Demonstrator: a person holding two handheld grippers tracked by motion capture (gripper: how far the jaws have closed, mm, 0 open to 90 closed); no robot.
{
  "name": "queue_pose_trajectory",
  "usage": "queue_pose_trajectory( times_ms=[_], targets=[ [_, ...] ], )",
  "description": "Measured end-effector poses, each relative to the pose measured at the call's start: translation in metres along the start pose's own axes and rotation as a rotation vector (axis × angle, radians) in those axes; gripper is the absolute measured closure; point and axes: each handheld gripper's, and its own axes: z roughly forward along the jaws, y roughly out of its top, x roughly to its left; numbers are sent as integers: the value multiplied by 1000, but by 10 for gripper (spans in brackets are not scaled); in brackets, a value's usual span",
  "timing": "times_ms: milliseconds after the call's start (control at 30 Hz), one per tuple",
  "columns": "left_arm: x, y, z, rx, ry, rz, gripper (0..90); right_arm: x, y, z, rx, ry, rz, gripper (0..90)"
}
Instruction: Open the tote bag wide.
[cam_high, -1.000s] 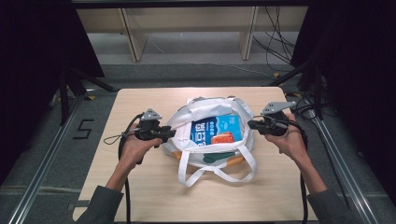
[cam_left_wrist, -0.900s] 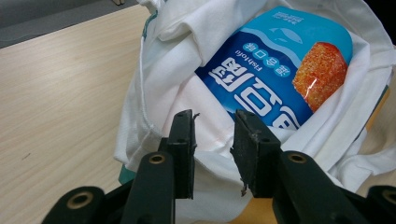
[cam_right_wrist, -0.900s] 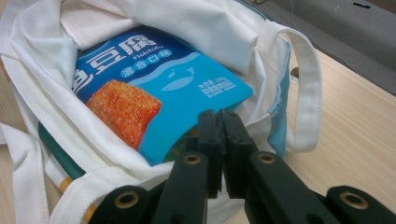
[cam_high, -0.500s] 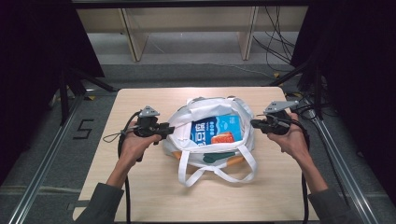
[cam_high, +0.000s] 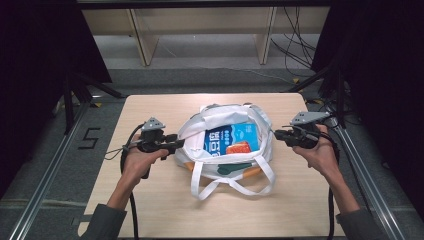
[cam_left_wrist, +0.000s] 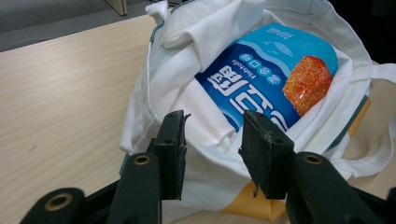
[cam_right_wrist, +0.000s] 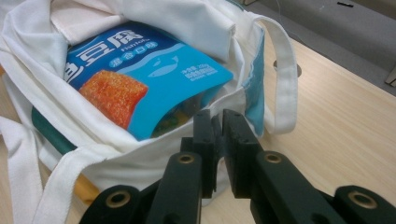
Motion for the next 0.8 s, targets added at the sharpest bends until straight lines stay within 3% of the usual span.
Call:
queue_pose_trajectory(
  times_ms=[100,133,167,200,267,367,500,567,600,633,700,733,767,800],
  targets=[
    [3,-5,-3,12,-17,6,573,0,-4,-2,-7,-6,-9,832],
    [1,-8,-2,1,-14,-19,570,2,-5,-3,-4,-3,5,827],
    [1,-10,-2,2,-12,-17,564,4,-7,-4,10,3,22,821],
    [1,-11,-2,2,-8,-13,556,2,-9,-3,-10,-1,-7,817],
    [0,-14,-2,5,-12,-21,543,5,-12,-4,-2,4,19,808],
    [-1,-18,-3,-5,-14,-19,535,5,-15,-5,-12,5,21,785],
    [-3,-25,-1,-12,-26,-29,518,7,-19,-6,-21,5,35,725],
    [-5,-28,0,-14,-25,-26,502,11,-22,-5,-24,10,69,690],
    [-5,-29,0,0,-24,-13,490,9,-23,-4,-42,2,52,673],
    [-5,-30,0,9,-22,-1,470,10,-25,-4,-27,4,74,652],
    [-5,-32,-2,24,-3,9,435,7,-26,-4,-51,-7,64,605],
    [-7,-34,-1,5,-3,-15,427,10,-27,-5,-35,1,102,582],
    [-7,-36,-1,18,-12,-4,415,8,-29,-4,-55,-6,83,553],
    [-9,-38,0,0,-12,-19,401,9,-30,-4,-41,2,101,542]
  ],
)
